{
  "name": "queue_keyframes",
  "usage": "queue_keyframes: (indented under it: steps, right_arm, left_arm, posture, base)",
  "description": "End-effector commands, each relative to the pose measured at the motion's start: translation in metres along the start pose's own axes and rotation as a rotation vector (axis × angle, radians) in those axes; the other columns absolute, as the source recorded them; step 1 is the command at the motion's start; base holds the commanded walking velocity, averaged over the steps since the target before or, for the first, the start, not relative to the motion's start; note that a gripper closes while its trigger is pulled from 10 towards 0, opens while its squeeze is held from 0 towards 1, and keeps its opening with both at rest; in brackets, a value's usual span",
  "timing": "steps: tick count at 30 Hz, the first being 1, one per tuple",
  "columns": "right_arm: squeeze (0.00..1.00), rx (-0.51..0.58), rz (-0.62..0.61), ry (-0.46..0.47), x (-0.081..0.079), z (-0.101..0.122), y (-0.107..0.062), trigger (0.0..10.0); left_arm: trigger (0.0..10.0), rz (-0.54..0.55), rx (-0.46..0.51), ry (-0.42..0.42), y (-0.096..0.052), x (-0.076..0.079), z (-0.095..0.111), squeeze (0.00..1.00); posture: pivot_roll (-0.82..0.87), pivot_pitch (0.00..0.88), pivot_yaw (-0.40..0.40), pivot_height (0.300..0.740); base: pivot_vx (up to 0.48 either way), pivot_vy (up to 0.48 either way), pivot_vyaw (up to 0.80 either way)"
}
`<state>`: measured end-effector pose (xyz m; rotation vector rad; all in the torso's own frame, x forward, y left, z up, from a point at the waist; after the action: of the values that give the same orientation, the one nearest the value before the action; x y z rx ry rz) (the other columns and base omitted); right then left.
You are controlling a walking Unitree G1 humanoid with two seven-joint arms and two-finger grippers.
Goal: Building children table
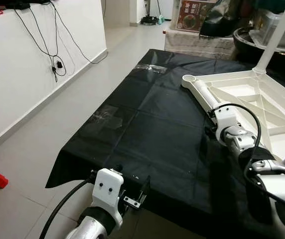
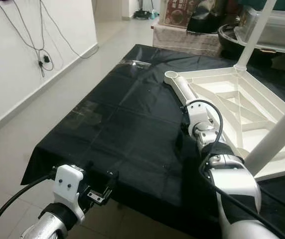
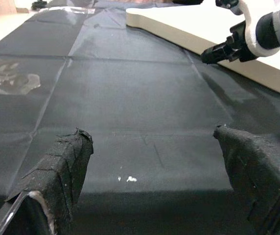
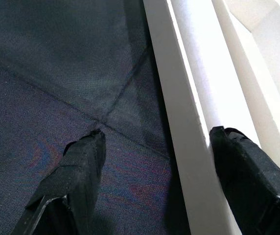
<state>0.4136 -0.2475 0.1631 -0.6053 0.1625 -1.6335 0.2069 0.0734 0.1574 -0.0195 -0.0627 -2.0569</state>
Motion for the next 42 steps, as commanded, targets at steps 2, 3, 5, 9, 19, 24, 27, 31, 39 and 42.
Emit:
queue_keyframes:
  steps: [2, 3, 5, 9, 19, 24, 27, 31, 39, 42]
  right_arm:
    - [0.00, -0.093, 0.048, 0.036, -0.015, -0.019, 0.002, 10.0]
    - [0.00, -0.092, 0.040, 0.052, -0.013, -0.017, 0.002, 10.0]
    - [0.00, -0.092, 0.026, 0.086, -0.012, -0.014, 0.002, 10.0]
    - [0.00, -0.095, 0.011, 0.108, -0.010, -0.013, 0.001, 10.0]
    - [0.00, -0.134, 0.176, 0.052, -0.028, -0.016, 0.000, 0.0]
    - [0.00, -0.132, 0.336, -0.066, -0.045, -0.013, -0.002, 0.0]
    - [0.00, -0.116, 0.492, -0.195, -0.060, -0.007, -0.006, 0.0]
    - [0.00, -0.089, 0.630, -0.340, -0.071, -0.004, -0.011, 0.0]
    - [0.00, -0.120, 0.866, -0.519, -0.079, -0.016, -0.022, 0.0]
    - [0.00, -0.126, 0.914, -0.556, -0.077, -0.021, -0.025, 0.0]
  left_arm:
    - [10.0, -0.002, -0.024, -0.003, -0.004, 0.003, -0.001, 0.00]
    - [10.0, -0.004, -0.025, -0.004, -0.006, 0.004, 0.000, 0.00]
    - [10.0, -0.006, -0.029, -0.009, -0.009, 0.006, 0.001, 0.00]
    - [10.0, -0.005, -0.033, -0.017, -0.012, 0.009, 0.002, 0.00]
    - [10.0, 0.000, -0.059, -0.043, -0.021, 0.015, 0.003, 0.00]
    - [10.0, 0.002, -0.063, -0.045, -0.022, 0.016, 0.004, 0.00]
    - [10.0, 0.003, -0.064, -0.042, -0.021, 0.015, 0.004, 0.00]
    - [10.0, 0.007, -0.060, -0.033, -0.019, 0.012, 0.005, 0.00]
    - [10.0, 0.017, -0.048, -0.011, -0.011, 0.004, 0.004, 0.00]
    - [10.0, 0.018, -0.045, -0.002, -0.009, 0.003, 0.004, 0.00]
  posture:
    - [0.19, 0.190, -0.020, 0.740]
    - [0.19, 0.206, -0.018, 0.740]
    - [0.19, 0.216, -0.019, 0.740]
    - [0.19, 0.232, -0.016, 0.740]
    - [0.20, 0.260, -0.023, 0.740]
    - [0.20, 0.255, -0.024, 0.740]
    - [0.20, 0.241, -0.024, 0.740]
    - [0.19, 0.226, -0.023, 0.740]
    - [0.19, 0.176, -0.022, 0.740]
    - [0.19, 0.164, -0.023, 0.740]
  base:
    - [0.000, 0.000, 0.00]
    - [0.000, 0.000, 0.00]
    - [0.000, 0.000, 0.00]
    - [0.000, 0.000, 0.00]
    - [0.000, 0.000, 0.00]
    - [0.000, 0.000, 0.00]
    - [0.000, 0.000, 0.00]
    - [0.000, 0.000, 0.00]
    - [0.000, 0.000, 0.00]
    - [0.000, 0.000, 0.00]
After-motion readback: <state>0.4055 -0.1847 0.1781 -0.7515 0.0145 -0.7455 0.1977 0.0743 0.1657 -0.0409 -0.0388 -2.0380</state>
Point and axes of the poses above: a point about 5 cm out from each wrist's last joint towards the gripper, its own y axis pointing out of the wrist towards the gripper, its own z axis along the axis of the wrist's last joint, x = y × z, the point moved 2 cm from there along y, pointing out of the wrist towards the gripper
